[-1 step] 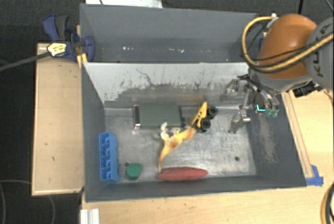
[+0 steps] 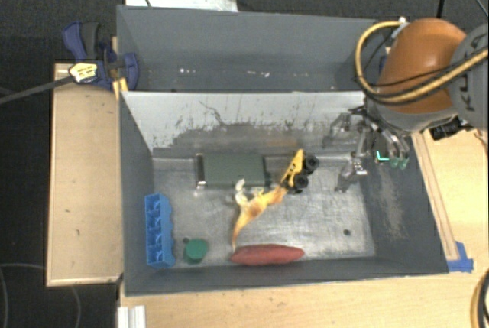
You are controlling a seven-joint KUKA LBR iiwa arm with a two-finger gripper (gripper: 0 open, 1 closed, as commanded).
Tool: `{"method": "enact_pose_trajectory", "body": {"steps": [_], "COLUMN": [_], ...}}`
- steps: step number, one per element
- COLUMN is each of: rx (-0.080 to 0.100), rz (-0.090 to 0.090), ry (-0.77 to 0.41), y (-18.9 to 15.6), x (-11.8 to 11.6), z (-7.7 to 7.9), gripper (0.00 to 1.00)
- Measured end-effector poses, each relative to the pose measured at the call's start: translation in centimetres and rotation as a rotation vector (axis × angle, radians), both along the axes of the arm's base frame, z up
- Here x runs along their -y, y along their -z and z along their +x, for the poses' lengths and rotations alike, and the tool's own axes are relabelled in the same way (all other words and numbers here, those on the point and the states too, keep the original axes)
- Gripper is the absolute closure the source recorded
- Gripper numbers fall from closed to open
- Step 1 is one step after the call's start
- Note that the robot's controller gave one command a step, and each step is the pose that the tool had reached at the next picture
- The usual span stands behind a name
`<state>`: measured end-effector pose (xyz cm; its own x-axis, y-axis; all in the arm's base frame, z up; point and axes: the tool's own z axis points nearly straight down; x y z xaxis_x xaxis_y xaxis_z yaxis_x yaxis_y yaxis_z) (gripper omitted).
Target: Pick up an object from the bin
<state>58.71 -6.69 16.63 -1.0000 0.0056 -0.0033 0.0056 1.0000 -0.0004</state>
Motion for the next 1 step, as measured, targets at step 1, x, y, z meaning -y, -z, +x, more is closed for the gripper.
{"method": "enact_pose_trajectory", "body": {"steps": [1], "rx": [0.007], "rz": [-0.001], "ry": [-0.086], "y": [9.19], "x": [-1.41], "z": [0.52], "gripper": [1.00]}}
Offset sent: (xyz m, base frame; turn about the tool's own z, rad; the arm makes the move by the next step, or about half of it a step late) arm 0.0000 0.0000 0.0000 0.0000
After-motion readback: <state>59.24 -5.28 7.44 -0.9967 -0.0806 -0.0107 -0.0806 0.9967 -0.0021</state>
